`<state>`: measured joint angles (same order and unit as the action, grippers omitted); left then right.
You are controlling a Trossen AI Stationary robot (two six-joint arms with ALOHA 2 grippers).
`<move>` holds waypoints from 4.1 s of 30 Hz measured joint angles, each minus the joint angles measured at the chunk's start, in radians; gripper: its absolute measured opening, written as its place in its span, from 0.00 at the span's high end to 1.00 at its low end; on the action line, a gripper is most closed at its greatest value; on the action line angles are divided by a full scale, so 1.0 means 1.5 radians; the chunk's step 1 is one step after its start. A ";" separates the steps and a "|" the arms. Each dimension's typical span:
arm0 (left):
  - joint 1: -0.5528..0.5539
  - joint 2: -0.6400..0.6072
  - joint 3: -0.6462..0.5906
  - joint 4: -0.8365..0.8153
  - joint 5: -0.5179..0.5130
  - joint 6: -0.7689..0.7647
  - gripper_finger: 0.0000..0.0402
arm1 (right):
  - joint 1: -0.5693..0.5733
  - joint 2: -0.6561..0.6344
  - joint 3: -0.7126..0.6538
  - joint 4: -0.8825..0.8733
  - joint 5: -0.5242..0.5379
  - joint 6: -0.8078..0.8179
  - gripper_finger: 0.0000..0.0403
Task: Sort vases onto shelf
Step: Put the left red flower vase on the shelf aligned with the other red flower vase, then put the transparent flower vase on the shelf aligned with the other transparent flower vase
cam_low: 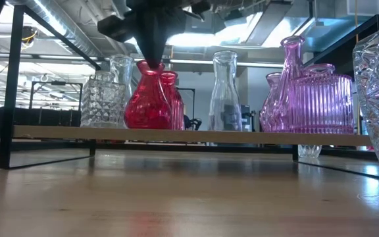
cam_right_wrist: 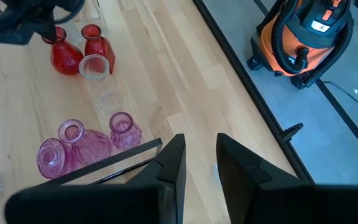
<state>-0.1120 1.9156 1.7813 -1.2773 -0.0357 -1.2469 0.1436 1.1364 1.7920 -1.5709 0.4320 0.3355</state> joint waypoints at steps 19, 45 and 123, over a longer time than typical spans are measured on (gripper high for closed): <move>0.000 0.018 0.000 0.031 -0.008 0.003 0.98 | 0.000 0.000 0.000 0.000 -0.017 0.000 0.82; -0.008 0.018 0.000 0.042 -0.016 -0.001 0.98 | 0.000 0.000 0.000 0.000 -0.027 0.000 0.82; -0.249 -0.787 -0.615 0.563 -0.560 0.244 1.00 | -0.568 0.152 -0.396 0.247 -0.167 0.134 0.63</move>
<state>-0.4860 0.7349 0.8589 -0.4332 -0.8762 -0.8804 -0.7078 1.3641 1.1977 -1.2010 0.1809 0.5370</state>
